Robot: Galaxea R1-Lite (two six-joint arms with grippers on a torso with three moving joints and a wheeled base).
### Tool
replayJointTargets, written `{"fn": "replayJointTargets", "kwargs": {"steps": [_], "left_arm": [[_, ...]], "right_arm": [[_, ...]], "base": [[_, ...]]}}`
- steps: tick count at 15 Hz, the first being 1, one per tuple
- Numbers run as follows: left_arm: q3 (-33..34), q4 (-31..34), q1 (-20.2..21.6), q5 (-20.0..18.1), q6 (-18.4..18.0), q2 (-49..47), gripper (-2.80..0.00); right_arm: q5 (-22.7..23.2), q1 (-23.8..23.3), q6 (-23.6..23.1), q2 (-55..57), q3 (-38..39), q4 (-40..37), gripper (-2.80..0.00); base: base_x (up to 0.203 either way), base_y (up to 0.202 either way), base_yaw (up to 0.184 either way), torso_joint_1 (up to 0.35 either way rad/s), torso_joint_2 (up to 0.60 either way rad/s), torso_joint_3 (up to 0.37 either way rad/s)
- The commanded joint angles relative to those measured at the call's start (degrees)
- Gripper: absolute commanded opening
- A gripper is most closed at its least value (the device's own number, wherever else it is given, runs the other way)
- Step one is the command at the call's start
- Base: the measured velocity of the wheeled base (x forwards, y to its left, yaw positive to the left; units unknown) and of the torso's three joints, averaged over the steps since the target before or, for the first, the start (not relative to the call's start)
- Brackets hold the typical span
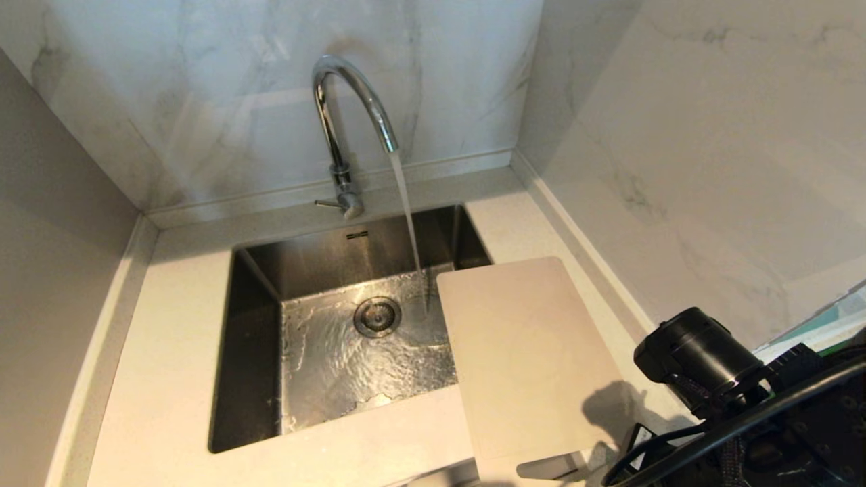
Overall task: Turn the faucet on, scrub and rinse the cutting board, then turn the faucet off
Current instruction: Pick up the cutting board
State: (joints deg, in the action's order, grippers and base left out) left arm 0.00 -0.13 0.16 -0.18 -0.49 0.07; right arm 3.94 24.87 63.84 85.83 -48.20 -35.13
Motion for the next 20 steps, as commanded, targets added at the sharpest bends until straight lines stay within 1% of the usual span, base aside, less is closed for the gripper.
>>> {"fn": "replayJointTargets", "kwargs": {"steps": [1, 4, 8, 13, 20], "left_arm": [[0.2, 0.0, 0.0, 0.0, 0.0, 0.0, -2.80], [0.2, 0.0, 0.0, 0.0, 0.0, 0.0, -2.80], [0.2, 0.0, 0.0, 0.0, 0.0, 0.0, -2.80], [0.2, 0.0, 0.0, 0.0, 0.0, 0.0, -2.80], [0.2, 0.0, 0.0, 0.0, 0.0, 0.0, -2.80]], "right_arm": [[0.3, 2.5, 0.5, 0.1, 0.2, -0.1, 0.00], [0.4, 2.8, 0.5, 0.5, 1.7, 0.8, 0.00], [0.9, 3.3, 0.7, 3.0, 4.0, 5.3, 0.00], [0.5, 3.3, 4.4, 8.0, 4.0, 10.1, 0.00], [0.3, 3.3, 4.5, 9.3, 6.5, 11.6, 0.00]], "base": [[0.000, 0.000, 0.000, 0.000, 0.00, 0.000], [0.000, 0.000, 0.000, 0.000, 0.00, 0.000], [0.000, 0.000, 0.000, 0.000, 0.00, 0.000], [0.000, 0.000, 0.000, 0.000, 0.00, 0.000], [0.000, 0.000, 0.000, 0.000, 0.00, 0.000]]}}
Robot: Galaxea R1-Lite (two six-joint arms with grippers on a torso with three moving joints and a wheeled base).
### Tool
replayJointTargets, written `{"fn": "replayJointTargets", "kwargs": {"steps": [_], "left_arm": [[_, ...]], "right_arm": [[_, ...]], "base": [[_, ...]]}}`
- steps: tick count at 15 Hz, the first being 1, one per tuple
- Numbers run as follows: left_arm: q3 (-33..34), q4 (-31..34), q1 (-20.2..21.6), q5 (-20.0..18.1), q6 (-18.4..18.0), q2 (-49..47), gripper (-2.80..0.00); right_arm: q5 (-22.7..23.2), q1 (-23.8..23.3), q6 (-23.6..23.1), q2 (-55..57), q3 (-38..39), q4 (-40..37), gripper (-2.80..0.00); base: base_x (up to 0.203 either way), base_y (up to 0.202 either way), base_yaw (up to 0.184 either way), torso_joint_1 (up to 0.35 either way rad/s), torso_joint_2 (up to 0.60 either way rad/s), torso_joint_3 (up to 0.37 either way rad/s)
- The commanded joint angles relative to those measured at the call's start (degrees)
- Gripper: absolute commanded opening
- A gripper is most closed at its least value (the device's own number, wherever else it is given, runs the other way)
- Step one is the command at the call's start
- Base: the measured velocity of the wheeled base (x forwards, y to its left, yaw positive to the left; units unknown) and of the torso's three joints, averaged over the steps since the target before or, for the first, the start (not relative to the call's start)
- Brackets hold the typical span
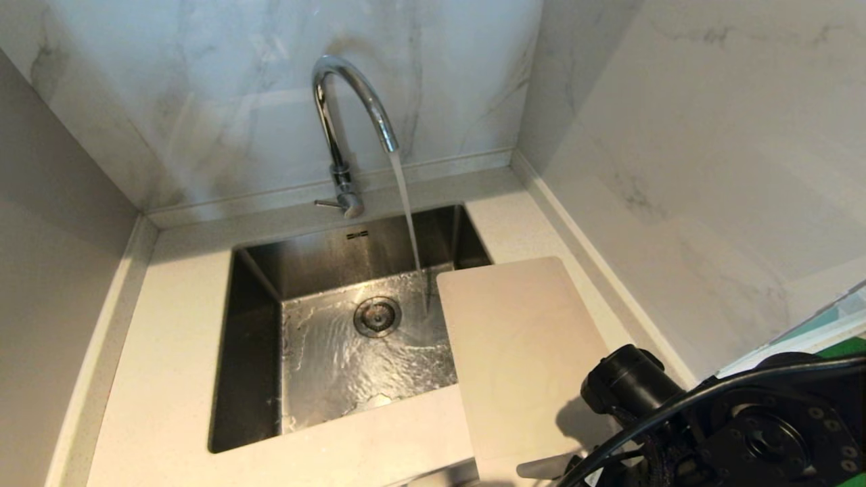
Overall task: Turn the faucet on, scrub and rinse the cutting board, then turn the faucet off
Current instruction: Pick up the cutting board
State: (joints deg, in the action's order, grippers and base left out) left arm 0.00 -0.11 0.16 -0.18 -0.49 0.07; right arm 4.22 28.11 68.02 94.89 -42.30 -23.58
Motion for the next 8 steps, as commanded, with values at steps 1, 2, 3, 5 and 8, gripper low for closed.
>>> {"fn": "replayJointTargets", "kwargs": {"steps": [1, 2, 3, 5, 8], "left_arm": [[0.2, -0.1, 0.0, 0.0, 0.0, 0.0, -2.80], [0.2, 0.0, 0.0, 0.0, 0.0, 0.0, -2.80], [0.2, -0.1, 0.0, 0.0, 0.0, 0.0, -2.80], [0.2, -0.1, 0.0, 0.0, 0.0, 0.0, -2.80], [0.2, -0.1, 0.0, 0.0, 0.0, 0.0, -2.80]], "right_arm": [[0.1, 0.0, 0.4, 0.4, 0.8, 0.2, 0.00], [0.1, 0.0, 0.4, 1.0, 1.0, 0.3, 0.00], [0.1, 0.0, 0.4, 1.9, 1.1, 0.6, 0.00], [0.2, 0.0, 0.3, 3.2, 2.0, 3.9, 0.00], [-0.3, -0.2, 0.4, 5.7, 2.4, 6.7, 0.00]], "base": [[0.000, 0.000, 0.000, 0.000, 0.00, 0.000], [0.000, 0.000, 0.000, 0.000, 0.00, 0.000], [0.000, 0.000, 0.000, 0.000, 0.00, 0.000], [0.000, 0.000, 0.000, 0.000, 0.00, 0.000], [0.000, 0.000, 0.000, 0.000, 0.00, 0.000]]}}
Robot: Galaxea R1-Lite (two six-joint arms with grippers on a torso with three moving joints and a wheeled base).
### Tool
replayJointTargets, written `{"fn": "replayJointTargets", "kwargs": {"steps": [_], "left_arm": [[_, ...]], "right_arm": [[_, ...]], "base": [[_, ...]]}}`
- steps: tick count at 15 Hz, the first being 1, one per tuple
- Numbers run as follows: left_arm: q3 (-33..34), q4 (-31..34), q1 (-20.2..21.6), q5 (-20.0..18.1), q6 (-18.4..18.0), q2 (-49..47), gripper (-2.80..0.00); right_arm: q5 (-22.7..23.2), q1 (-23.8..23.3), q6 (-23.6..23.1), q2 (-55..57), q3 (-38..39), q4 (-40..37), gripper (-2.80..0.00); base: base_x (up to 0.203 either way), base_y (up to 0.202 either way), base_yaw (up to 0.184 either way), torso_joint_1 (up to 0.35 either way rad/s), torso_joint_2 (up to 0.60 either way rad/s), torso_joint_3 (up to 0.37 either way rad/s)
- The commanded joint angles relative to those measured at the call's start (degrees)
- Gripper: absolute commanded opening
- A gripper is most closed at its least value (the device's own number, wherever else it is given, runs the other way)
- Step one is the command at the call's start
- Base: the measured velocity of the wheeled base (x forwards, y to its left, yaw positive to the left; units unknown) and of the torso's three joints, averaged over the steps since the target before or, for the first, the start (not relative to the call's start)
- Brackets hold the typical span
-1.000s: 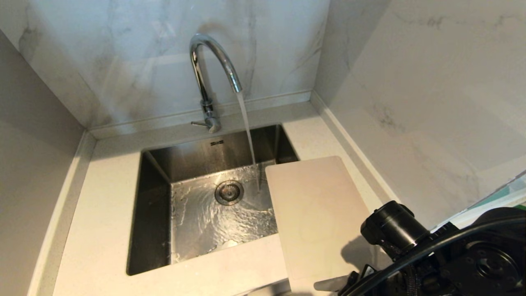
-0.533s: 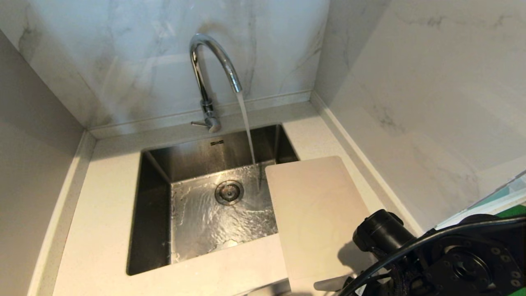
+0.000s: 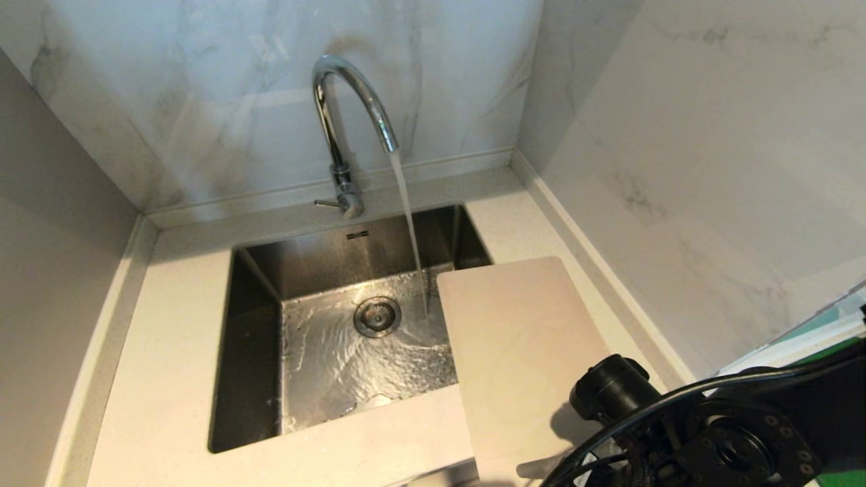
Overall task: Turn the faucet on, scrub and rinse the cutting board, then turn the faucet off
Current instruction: Pick up the cutting board
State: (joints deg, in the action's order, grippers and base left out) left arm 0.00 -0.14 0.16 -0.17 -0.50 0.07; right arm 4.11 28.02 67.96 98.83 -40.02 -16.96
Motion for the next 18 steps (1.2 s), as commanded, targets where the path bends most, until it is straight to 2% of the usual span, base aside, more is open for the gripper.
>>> {"fn": "replayJointTargets", "kwargs": {"steps": [1, 3, 18], "left_arm": [[0.2, 0.0, 0.0, 0.0, 0.1, 0.0, -2.80], [0.2, 0.0, 0.0, 0.0, 0.0, 0.0, -2.80], [0.2, 0.0, 0.0, 0.0, 0.0, 0.0, -2.80]], "right_arm": [[-1.5, -0.1, 0.8, 1.6, 0.0, 0.1, 0.00], [-3.6, -0.1, 2.7, 1.5, -0.3, 0.1, 0.00], [-3.8, -1.5, 4.1, 3.5, -0.9, 2.2, 0.00]], "base": [[0.000, 0.000, 0.000, 0.000, 0.00, 0.000], [0.000, 0.000, 0.000, 0.000, 0.00, 0.000], [0.000, 0.000, 0.000, 0.000, 0.00, 0.000]]}}
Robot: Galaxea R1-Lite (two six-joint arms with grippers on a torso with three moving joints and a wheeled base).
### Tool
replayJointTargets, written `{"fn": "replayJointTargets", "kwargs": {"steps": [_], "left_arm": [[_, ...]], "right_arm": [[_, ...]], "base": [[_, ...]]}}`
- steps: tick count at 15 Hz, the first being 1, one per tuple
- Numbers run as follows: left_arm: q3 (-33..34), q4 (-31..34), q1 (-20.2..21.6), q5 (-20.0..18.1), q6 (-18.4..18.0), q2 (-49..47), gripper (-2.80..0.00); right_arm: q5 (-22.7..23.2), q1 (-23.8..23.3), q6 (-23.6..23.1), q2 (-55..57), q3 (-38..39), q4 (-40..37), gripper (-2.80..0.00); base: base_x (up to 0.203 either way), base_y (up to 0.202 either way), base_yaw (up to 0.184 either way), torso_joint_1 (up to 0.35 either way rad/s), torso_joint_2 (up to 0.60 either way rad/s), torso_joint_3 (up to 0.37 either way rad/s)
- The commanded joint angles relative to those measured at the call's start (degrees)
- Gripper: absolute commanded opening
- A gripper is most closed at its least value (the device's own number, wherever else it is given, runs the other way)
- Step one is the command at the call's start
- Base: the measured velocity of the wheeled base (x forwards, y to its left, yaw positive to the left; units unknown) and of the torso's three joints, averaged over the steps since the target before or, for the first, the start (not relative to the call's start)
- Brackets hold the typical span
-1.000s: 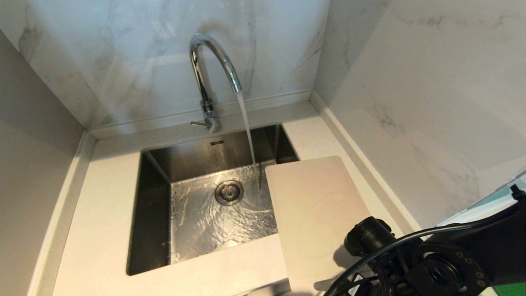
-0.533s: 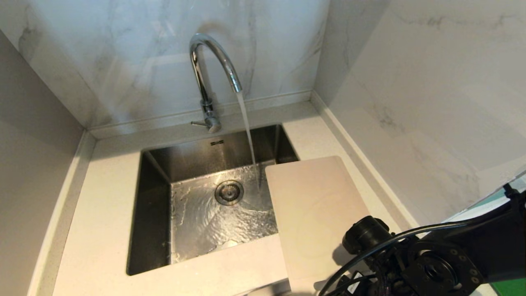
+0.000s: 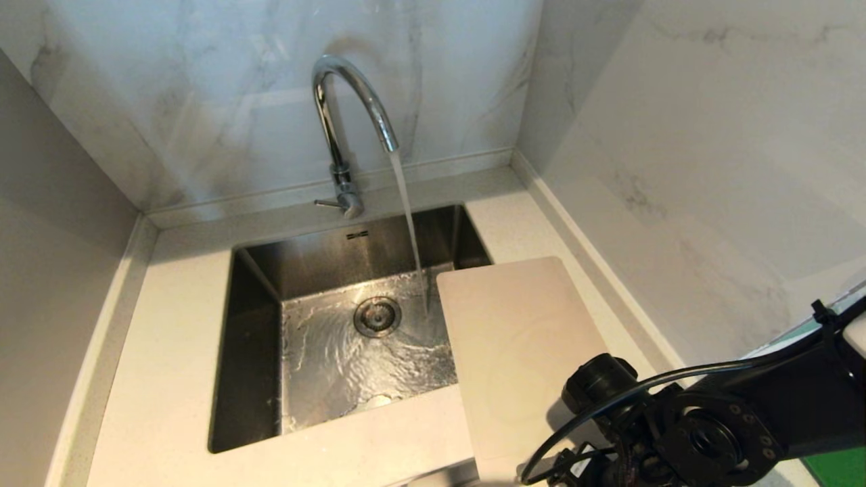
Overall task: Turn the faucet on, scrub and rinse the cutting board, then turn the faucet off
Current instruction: Pick up the cutting board
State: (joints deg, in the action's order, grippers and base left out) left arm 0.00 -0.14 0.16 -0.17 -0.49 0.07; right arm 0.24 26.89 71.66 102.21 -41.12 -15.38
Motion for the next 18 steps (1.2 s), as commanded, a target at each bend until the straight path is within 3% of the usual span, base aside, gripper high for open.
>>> {"fn": "replayJointTargets", "kwargs": {"steps": [1, 12, 18], "left_arm": [[0.2, 0.0, 0.0, 0.0, 0.0, 0.0, -2.80], [0.2, 0.0, 0.0, 0.0, 0.0, 0.0, -2.80], [0.2, 0.0, 0.0, 0.0, 0.0, 0.0, -2.80]], "right_arm": [[-0.2, -0.7, 0.4, 0.1, 0.3, 1.1, 0.00], [-1.5, -1.5, 0.6, 2.2, 0.7, 3.9, 0.00], [-1.5, -1.2, 4.5, 4.0, -1.0, 4.2, 0.00]], "base": [[0.000, 0.000, 0.000, 0.000, 0.00, 0.000], [0.000, 0.000, 0.000, 0.000, 0.00, 0.000], [0.000, 0.000, 0.000, 0.000, 0.00, 0.000]]}}
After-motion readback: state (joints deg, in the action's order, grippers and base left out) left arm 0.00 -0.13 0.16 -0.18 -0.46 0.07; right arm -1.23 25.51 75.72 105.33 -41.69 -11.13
